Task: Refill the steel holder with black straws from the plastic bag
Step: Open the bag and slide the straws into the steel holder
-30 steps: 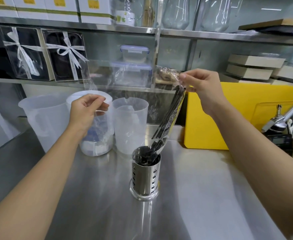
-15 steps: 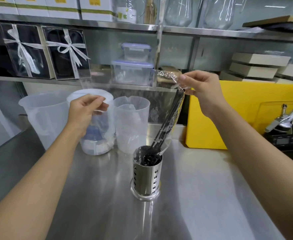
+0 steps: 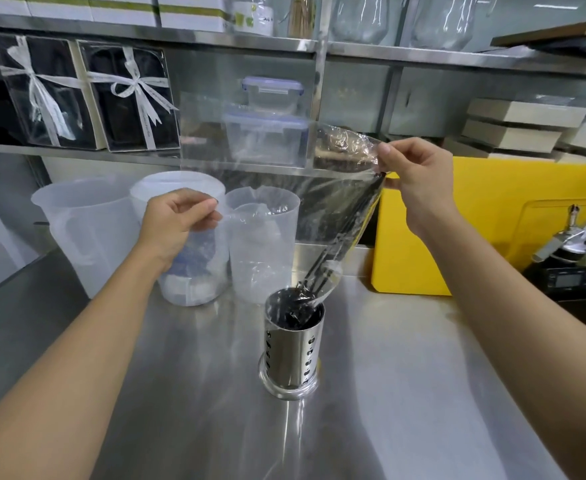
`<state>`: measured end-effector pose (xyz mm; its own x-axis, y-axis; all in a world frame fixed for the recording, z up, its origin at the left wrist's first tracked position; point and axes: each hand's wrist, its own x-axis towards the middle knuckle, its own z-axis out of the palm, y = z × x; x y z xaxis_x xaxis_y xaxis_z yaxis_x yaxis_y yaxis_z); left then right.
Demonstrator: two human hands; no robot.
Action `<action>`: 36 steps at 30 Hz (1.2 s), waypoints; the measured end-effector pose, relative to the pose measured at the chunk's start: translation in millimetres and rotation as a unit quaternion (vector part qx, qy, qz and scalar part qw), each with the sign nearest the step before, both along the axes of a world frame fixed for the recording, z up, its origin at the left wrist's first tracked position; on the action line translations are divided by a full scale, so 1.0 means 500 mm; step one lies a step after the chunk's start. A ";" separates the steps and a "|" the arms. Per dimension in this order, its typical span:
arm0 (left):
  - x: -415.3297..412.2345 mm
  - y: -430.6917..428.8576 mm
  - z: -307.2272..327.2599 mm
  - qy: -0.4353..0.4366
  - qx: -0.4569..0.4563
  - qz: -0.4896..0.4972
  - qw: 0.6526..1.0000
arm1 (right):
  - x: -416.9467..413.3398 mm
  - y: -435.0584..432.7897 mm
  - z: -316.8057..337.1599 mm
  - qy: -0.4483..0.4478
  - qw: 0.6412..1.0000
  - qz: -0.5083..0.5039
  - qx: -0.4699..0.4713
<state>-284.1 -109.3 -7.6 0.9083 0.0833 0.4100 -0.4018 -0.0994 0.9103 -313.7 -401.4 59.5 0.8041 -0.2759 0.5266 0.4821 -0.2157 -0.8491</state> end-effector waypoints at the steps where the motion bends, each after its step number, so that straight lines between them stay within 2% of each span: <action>1: 0.003 0.001 0.002 -0.008 -0.001 0.013 1.000 | 0.000 0.001 -0.003 -0.003 1.000 -0.003 -0.002; 5: 0.007 0.000 0.000 -0.019 0.012 0.023 0.999 | 0.002 0.000 -0.017 0.020 0.999 0.039 0.020; 10: 0.004 0.006 -0.018 0.004 -0.015 0.017 1.000 | 0.008 -0.006 -0.058 0.129 0.982 0.141 0.010; 14: 0.000 0.015 -0.015 0.035 -0.024 -0.039 0.998 | 0.008 -0.006 -0.086 0.147 0.976 0.160 0.008; 17: -0.005 0.015 -0.015 0.054 0.030 -0.084 0.995 | 0.012 -0.001 -0.098 0.151 0.973 0.173 0.001; 24: -0.001 -0.005 0.020 -0.024 -0.002 0.027 0.999 | 0.017 0.005 -0.097 0.109 0.987 0.116 0.007; 33: 0.001 -0.010 0.017 -0.011 0.039 -0.037 0.998 | 0.014 -0.028 -0.115 0.123 0.987 0.092 0.053; 36: 0.003 -0.008 0.015 -0.012 0.041 -0.016 0.999 | 0.011 -0.032 -0.116 0.117 0.989 0.081 0.040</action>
